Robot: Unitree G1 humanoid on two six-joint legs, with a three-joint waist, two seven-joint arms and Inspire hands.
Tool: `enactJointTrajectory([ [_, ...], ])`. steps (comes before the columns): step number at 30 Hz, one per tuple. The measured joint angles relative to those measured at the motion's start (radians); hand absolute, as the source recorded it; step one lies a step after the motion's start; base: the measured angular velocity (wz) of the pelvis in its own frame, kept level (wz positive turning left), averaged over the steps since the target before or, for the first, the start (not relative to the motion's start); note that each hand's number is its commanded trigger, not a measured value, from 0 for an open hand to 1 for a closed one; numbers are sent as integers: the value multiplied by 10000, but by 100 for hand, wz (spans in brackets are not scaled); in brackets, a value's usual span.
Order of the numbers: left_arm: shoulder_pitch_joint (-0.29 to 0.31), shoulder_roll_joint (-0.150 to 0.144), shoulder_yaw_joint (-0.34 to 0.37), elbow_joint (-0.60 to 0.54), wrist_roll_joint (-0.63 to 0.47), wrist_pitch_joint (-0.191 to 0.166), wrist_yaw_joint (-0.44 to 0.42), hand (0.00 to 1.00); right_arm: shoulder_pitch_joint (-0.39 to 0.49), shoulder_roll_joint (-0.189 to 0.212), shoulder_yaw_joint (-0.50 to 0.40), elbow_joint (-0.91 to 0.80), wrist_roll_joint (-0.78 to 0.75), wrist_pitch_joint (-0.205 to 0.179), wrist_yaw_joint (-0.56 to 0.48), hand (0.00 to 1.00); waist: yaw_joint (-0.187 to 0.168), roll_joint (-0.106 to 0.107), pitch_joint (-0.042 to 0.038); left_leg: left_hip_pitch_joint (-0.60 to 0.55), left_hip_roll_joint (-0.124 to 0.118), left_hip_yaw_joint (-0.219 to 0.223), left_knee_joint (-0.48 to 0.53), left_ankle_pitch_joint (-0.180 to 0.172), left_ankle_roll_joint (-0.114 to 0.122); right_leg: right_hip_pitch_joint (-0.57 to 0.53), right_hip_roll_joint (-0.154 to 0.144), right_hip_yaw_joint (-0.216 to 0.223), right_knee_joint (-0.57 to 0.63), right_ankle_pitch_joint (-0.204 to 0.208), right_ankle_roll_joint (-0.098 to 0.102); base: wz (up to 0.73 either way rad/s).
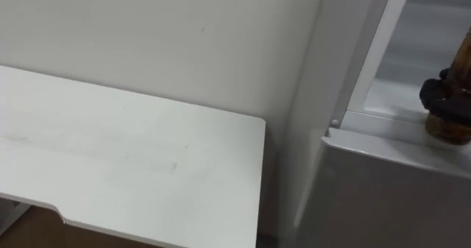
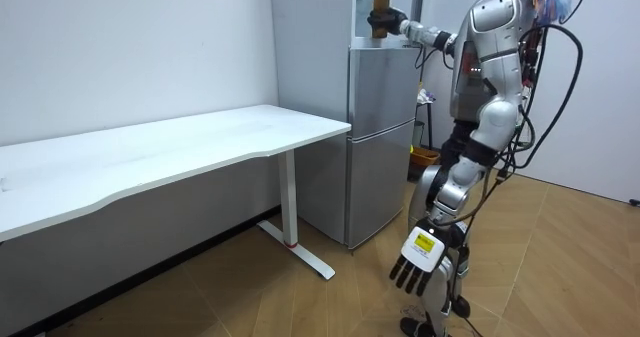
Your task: Put the bottle in the upper fridge
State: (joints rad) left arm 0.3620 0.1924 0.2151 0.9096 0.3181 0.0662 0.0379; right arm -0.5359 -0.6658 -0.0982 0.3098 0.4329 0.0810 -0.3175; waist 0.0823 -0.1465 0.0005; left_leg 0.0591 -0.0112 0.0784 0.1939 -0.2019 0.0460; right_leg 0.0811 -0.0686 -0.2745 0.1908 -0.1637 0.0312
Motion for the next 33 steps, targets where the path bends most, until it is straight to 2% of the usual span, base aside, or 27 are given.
enactJointTrajectory([
  [2,68,8,190,-60,0,21,61,0,-547,-195,-3,159,-4,74,-234,100,-10,-8,-10,-6,8,-20,2,0,-1,9,11,-24,-13,0,0,2],
  [7,204,50,192,-87,-3,170,199,0,-1073,-427,3,341,-3,74,-447,100,-6,-102,-88,-5,3,-122,15,-1,-2,70,19,-74,-42,0,0,6],
  [15,242,155,191,-107,2,218,246,0,-1159,-430,11,382,24,74,-486,100,45,-85,-79,21,-11,-312,51,1,-6,208,3,-294,-66,-1,2,7],
  [18,275,150,184,-269,-1,350,245,0,-1159,-430,10,480,421,73,-487,100,57,-48,-60,36,-9,-329,76,1,-7,250,8,-292,-65,-1,2,0],
  [24,214,160,172,-325,-9,364,214,0,-1160,-429,10,1178,1147,74,-505,100,96,101,-1,12,-11,-309,89,1,-6,235,0,-295,-56,-1,2,0],
  [29,229,161,166,-158,-15,374,186,0,-1158,-428,36,1554,1442,74,-508,100,149,263,-19,45,-7,-270,35,5,-13,202,6,-291,-57,-1,2,-1],
  [33,220,162,158,-151,-128,370,186,0,-1128,-428,535,1820,1521,74,-531,100,218,270,-17,46,0,-259,43,6,-14,203,17,-277,-59,-1,2,0],
])
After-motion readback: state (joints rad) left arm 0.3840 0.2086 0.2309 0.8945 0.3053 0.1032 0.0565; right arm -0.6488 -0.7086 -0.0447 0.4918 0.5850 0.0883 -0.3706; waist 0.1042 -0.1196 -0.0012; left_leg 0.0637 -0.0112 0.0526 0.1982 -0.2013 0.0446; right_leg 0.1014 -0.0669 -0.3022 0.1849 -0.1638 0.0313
